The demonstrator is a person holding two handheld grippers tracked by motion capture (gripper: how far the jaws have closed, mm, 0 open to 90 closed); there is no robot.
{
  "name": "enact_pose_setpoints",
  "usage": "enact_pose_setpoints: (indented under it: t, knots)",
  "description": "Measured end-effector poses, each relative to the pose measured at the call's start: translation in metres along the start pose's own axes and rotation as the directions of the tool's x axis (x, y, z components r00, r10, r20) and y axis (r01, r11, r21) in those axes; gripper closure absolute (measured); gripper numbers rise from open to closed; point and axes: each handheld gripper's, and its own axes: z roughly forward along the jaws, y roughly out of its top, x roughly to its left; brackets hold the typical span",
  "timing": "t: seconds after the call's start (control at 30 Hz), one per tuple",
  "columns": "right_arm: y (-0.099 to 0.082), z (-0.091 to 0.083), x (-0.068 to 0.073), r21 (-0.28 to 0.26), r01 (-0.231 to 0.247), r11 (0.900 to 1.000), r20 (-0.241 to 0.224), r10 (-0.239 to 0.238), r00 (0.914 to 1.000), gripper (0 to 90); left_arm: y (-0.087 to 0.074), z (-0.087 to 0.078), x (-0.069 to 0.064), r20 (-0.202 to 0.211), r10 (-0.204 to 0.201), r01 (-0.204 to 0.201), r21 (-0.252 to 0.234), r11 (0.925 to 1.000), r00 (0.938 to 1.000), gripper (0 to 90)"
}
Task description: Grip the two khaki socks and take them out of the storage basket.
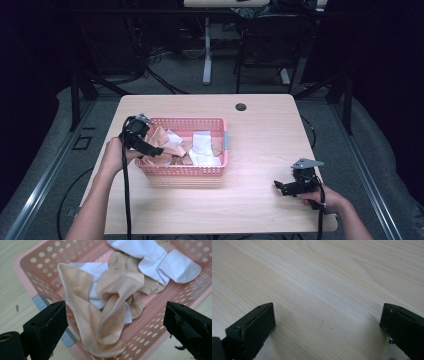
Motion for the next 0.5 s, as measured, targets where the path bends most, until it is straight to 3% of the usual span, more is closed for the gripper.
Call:
enact_pose_setpoints:
  t: [0.5]
  knots:
    - [0.0, 0.0, 0.0, -0.001, 0.0, 1.0, -0.002, 0.0, 1.0, 0.0, 0.008, 0.025, -0.007, 0.011, 0.046, -0.047, 0.074, 0.9961, 0.9989, 26.4]
